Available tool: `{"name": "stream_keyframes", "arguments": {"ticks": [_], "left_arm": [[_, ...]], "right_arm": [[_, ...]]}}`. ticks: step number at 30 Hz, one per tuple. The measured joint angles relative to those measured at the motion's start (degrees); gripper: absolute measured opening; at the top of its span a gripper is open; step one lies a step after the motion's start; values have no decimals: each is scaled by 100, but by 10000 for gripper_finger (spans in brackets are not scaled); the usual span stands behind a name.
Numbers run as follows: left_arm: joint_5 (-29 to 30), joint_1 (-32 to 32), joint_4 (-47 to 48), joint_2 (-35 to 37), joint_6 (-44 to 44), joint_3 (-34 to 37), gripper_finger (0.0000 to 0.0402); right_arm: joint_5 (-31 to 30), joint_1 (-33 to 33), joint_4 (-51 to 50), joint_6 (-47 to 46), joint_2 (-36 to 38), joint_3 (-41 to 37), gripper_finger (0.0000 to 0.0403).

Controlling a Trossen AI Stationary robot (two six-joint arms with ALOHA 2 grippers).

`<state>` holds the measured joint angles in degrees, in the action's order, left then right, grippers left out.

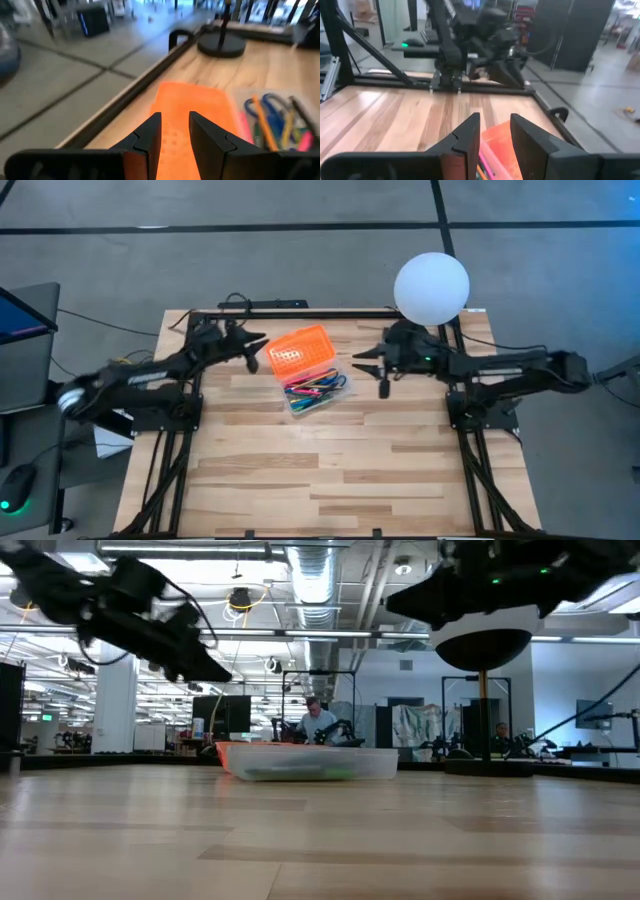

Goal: Pick & place school supplies into a supply box
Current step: Close the supply box

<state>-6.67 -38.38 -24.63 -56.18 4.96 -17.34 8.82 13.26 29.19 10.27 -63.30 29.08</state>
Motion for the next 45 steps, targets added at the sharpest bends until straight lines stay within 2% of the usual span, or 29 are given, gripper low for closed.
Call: {"name": "stream_keyframes", "arguments": {"ticks": [7, 13, 17, 24, 27, 29, 37, 45], "left_arm": [[-607, -365, 226, -1927, 79, -1224, 93], [-628, -486, 1486, -3087, 556, -2409, 93], [-669, -440, 1955, -3589, 787, -2909, 93], [-507, -410, 1656, -3674, 799, -3036, 93], [209, -436, 1782, -3671, 931, -3036, 93], [476, -445, 1949, -3671, 1030, -3036, 93], [570, -548, 2061, -3673, 1046, -3036, 93], [552, -728, 2755, -3675, 1046, -3036, 93]], "right_arm": [[1, -28, -284, -84, -1043, 492, 102], [-15, -240, -564, 163, -1533, 512, 102], [-13, -418, -663, 205, -1717, 514, 102], [-61, -726, -675, 119, -2017, 516, 102], [-190, -892, -649, 35, -2338, 516, 102], [-219, -999, -546, 30, -2591, 516, 102], [137, -1270, -471, 69, -2918, 868, 102], [179, -1782, -625, 211, -3478, 1167, 102]]}}
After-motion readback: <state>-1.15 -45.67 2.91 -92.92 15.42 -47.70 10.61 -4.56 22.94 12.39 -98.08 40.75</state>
